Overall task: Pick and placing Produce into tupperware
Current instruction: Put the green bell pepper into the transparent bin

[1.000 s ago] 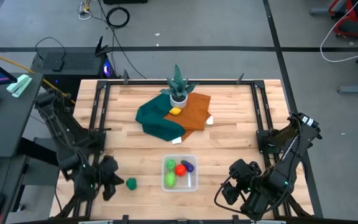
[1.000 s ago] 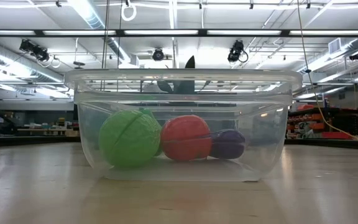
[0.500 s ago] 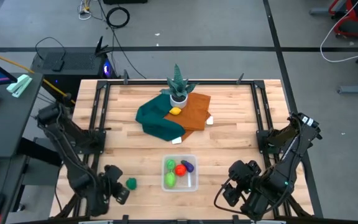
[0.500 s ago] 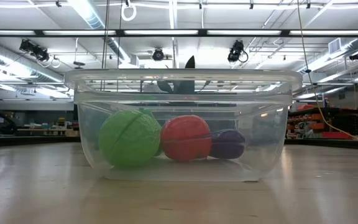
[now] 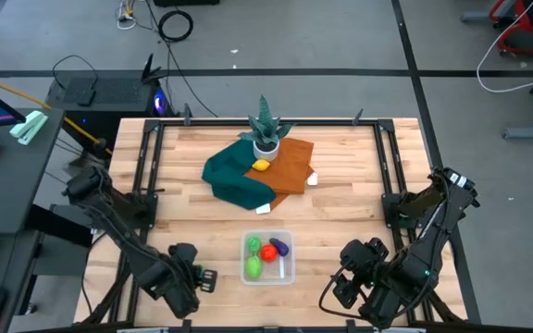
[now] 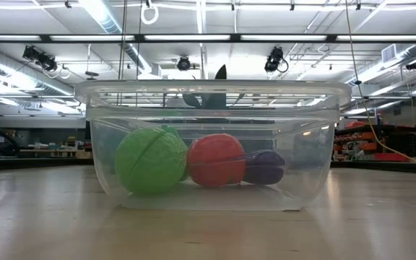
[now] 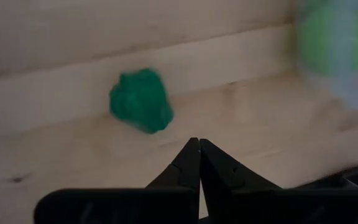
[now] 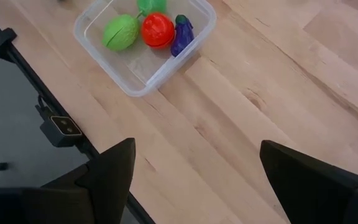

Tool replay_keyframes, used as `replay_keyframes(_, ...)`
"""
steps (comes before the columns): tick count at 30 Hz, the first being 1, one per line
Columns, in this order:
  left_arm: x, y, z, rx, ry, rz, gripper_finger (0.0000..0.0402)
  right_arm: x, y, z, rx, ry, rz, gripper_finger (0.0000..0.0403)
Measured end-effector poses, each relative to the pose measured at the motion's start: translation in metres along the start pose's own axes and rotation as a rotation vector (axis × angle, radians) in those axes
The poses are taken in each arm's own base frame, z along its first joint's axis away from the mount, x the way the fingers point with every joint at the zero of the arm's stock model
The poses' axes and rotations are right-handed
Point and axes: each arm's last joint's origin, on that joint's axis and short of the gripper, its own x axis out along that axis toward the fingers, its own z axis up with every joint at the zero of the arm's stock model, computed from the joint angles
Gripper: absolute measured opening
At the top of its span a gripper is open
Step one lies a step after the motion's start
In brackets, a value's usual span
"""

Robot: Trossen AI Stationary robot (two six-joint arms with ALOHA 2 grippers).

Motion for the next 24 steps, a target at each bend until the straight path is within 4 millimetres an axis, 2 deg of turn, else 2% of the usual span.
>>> replay_keyframes(5,0.017,-0.002,-0.010,-0.017,0.027,0.035,0.0024,-0.001,0.000,-0.002,0.009,0.003,0.003,0.0309)
replay_keyframes(8,0.022,-0.006,-0.014,-0.021,0.041,0.012,0.0052,-0.001,0.000,-0.002,0.015,0.004,0.003,0.0309)
replay_keyframes(19,0.021,-0.001,-0.013,-0.017,0.010,0.043,0.0240,-0.001,0.000,-0.003,-0.046,0.022,0.002,0.0309)
replay_keyframes(24,0.021,0.004,-0.010,-0.015,-0.035,0.086,0.0297,-0.001,0.000,-0.003,-0.054,0.034,0.001,0.0309)
